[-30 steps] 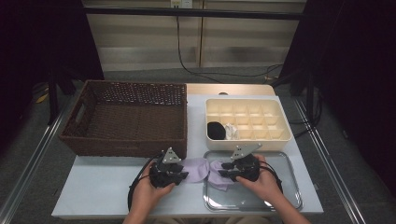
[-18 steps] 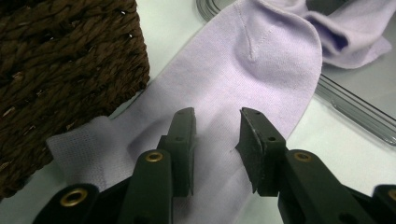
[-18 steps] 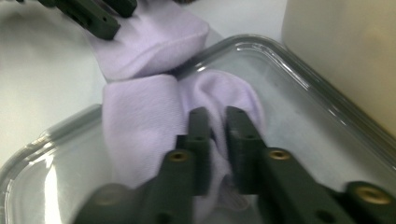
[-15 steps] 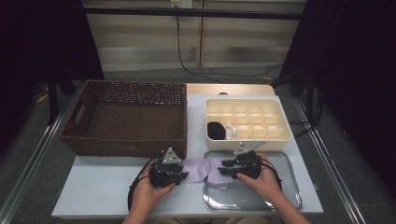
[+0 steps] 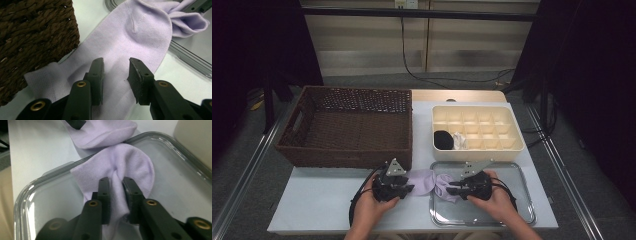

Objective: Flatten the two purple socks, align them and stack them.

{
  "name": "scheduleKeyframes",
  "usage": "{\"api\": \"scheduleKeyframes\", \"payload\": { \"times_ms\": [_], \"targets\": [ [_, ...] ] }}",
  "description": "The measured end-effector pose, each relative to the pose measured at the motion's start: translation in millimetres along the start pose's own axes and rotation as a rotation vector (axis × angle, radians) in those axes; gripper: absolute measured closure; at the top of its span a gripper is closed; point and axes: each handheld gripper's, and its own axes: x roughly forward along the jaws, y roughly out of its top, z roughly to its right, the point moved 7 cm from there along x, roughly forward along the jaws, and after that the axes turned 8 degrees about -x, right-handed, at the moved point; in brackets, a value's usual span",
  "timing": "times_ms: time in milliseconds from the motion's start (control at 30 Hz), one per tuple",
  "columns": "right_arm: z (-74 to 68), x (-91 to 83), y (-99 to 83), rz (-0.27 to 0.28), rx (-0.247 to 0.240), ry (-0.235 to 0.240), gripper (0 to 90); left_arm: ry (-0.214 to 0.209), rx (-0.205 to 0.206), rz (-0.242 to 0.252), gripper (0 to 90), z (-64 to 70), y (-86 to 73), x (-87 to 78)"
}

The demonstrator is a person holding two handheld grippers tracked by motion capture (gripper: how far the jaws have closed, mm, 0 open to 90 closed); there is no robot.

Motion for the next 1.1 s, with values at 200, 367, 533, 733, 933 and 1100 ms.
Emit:
{"api": "scheduleKeyframes", "payload": {
  "times_ms": [200,367,533,733,933,1100],
  "targets": [
    [12.7,-5.1,-0.4,0.015,0.064,-0.013,81.8,-0.007,0.013,-0.008,66.0,1.1,-0.2,-0.3],
    [23.2,-16.7,11.6,0.072,0.072,-0.042,81.9,-0.028,0.027,-0.021,67.7,4.1,-0.6,-0.7],
    [25.0,-20.4,32.1,0.108,0.054,-0.043,81.9,-0.039,0.043,-0.033,68.3,8.4,-1.6,-1.1],
    [23.3,-14.3,60.6,0.150,0.029,-0.033,81.8,-0.045,0.043,-0.030,68.5,7.8,-1.3,-1.0],
    [31.0,-16.2,58.3,0.134,0.035,-0.044,81.7,-0.047,0.043,-0.035,68.6,7.3,-1.5,-1.4],
    [38.5,-20.9,39.9,0.127,0.079,-0.052,81.7,-0.040,0.043,-0.038,68.5,7.4,-1.0,-1.3]
  ]
}}
